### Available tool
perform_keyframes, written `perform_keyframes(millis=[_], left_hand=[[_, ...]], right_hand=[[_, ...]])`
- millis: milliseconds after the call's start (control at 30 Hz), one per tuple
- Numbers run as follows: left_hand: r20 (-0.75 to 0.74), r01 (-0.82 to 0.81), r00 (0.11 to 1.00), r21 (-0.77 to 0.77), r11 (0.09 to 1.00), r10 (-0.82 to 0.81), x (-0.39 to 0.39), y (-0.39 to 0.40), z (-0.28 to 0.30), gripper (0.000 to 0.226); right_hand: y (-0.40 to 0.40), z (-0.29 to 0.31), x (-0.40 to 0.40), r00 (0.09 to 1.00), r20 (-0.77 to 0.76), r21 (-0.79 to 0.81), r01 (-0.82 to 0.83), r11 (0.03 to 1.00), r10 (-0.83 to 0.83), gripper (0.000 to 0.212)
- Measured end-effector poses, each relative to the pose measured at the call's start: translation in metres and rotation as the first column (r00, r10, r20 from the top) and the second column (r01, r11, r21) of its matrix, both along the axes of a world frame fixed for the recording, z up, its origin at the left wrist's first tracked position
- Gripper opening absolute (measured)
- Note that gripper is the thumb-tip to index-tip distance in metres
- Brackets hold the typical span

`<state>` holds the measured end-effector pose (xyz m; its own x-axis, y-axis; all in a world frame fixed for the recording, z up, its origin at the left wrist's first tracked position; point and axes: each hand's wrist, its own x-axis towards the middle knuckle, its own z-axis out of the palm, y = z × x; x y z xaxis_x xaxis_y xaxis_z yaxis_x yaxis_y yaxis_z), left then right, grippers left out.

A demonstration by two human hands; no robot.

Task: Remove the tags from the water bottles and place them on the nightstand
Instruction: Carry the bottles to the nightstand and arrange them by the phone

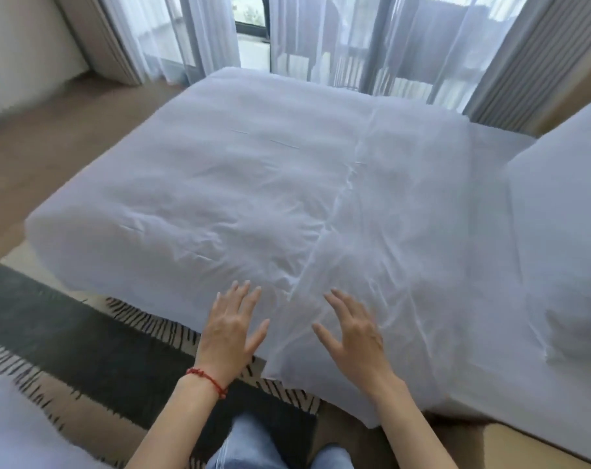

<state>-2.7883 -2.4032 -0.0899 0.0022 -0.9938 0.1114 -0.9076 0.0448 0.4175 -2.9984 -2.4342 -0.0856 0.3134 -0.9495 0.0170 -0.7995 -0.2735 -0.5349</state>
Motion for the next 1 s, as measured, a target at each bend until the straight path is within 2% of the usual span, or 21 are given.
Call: perform_keyframes(millis=[167,333,500,667,833,1000], left_hand=[[0.033,-0.202,0.979,-0.031,0.979,0.203,0.110,0.010,0.014,0.058],[0.055,-0.389,0.918,-0.055,0.919,0.392,0.192,0.029,0.026,0.057],[0.046,-0.579,0.812,-0.058,0.813,0.582,0.250,0.053,0.029,0.054],[-0.022,-0.756,0.655,-0.017,0.654,0.756,0.296,0.075,0.029,0.053],[0.002,-0.849,0.529,0.014,0.529,0.849,0.349,0.080,0.028,0.055],[-0.006,-0.894,0.449,0.021,0.449,0.894,0.423,0.048,0.027,0.057]], right_hand=[[-0.032,0.008,0.109,0.984,-0.002,-0.032,-0.178,0.984,0.178,0.052],[-0.053,0.019,0.209,0.941,-0.004,-0.051,-0.339,0.939,0.339,0.052],[-0.064,0.027,0.293,0.855,-0.013,-0.041,-0.519,0.854,0.519,0.052],[-0.076,0.031,0.368,0.730,-0.032,0.000,-0.683,0.730,0.683,0.054],[-0.094,0.029,0.447,0.645,0.015,0.015,-0.764,0.645,0.764,0.054],[-0.134,0.021,0.539,0.583,0.042,0.005,-0.812,0.584,0.811,0.054]])
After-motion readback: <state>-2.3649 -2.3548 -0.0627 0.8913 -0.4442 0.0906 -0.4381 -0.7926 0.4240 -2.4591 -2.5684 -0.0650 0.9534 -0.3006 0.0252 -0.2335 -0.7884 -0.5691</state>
